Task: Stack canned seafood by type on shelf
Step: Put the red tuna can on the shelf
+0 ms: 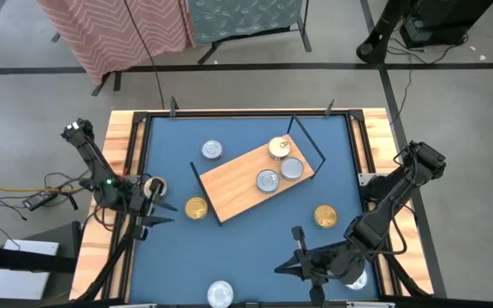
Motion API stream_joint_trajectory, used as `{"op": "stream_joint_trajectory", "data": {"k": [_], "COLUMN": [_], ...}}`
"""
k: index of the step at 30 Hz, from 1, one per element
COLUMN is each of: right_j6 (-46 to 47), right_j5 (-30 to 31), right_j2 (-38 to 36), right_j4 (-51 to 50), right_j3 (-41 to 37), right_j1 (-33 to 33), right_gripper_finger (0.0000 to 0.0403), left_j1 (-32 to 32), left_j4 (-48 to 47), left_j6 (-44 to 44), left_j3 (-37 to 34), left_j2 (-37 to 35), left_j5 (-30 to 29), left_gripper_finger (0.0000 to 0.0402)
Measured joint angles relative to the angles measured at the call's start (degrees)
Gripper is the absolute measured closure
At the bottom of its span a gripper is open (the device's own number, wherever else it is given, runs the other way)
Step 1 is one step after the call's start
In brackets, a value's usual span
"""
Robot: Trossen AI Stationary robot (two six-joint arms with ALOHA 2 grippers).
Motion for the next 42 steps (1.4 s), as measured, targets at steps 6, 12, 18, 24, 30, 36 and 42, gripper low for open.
{"op": "stream_joint_trajectory", "data": {"k": [6,12,18,24,30,36,42], "right_j6": [0.21,0.32,1.25,1.69,2.86,9.14,10.09], "right_j5": [-0.04,-1.89,-3.03,-3.24,-2.23,3.6,7.75], "right_j2": [0.0,0.0,0.0,0.0,0.0,0.0,0.0], "right_j4": [-0.89,-1.76,-5.17,-7.07,-8.76,-16.06,-17.65], "right_j3": [0.0,0.0,0.0,0.0,0.01,0.01,0.0], "right_j1": [-1.43,-2.72,-3.55,-4.12,-4.05,-4.07,-3.62], "right_gripper_finger": [0.0392,0.0392,0.0392,0.0392,0.0392,0.0392,0.0392], "left_j1": [0.01,0.01,0.01,0.01,0.01,0.01,0.6], "left_j4": [-34.58,-48.52,-49.01,-48.85,-48.81,-48.87,-48.89], "left_j6": [-13.12,-30.78,-42.94,-42.78,-39.32,-36.9,-36.68], "left_j3": [17.8,25.04,23.72,22.85,22.86,22.86,22.86], "left_j2": [1.21,1.38,2.11,7.75,15.42,22.61,28.75], "left_j5": [-1.42,3.93,14.1,13.43,11.26,6.55,2.07], "left_gripper_finger": [0.0255,0.0255,0.0255,0.0255,0.0255,0.0255,0.0255]}}
